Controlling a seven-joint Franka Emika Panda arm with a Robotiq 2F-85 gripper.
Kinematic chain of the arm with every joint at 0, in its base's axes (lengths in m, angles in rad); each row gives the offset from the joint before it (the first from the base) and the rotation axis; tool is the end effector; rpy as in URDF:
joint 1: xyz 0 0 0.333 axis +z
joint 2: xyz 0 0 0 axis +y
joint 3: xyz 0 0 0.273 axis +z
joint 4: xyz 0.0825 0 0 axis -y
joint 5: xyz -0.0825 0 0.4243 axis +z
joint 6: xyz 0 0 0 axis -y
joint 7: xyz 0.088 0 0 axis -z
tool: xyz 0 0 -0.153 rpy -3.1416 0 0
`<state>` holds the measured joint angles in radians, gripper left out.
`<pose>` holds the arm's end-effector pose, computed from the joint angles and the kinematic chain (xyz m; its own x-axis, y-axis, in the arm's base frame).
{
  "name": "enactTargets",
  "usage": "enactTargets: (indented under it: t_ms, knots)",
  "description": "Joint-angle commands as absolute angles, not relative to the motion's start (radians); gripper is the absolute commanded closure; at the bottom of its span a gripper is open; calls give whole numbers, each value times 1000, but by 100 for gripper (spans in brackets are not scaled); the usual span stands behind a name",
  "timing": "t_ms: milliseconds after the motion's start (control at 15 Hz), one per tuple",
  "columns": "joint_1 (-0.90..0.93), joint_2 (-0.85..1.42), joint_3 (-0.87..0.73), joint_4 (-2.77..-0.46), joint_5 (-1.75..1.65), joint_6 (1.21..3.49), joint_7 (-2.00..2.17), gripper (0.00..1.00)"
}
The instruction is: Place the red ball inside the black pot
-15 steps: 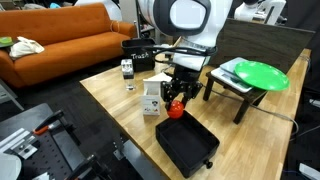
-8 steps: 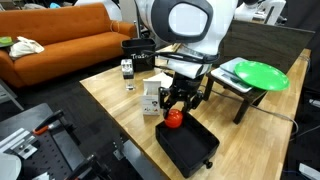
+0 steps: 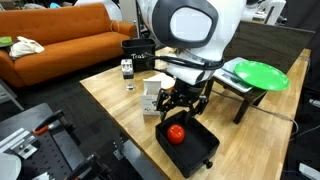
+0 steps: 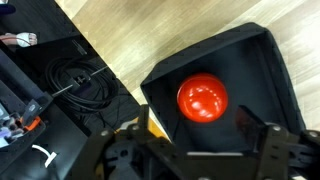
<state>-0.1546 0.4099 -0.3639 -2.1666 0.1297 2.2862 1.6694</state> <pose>0.4527 -0.2745 0.0790 -0.6372 -0.7650 0.0939 -0.7304 0.6382 0.2433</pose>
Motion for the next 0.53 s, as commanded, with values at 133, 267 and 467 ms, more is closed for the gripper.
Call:
enactTargets:
  t_ms: [133, 267, 467]
  knots:
    - [-173, 391, -343, -2177, 144, 2295, 1686, 0]
    - [-166, 367, -335, -2189, 141, 2300, 1681, 0]
    - [-166, 383, -326, -2165, 128, 2284, 1683, 0]
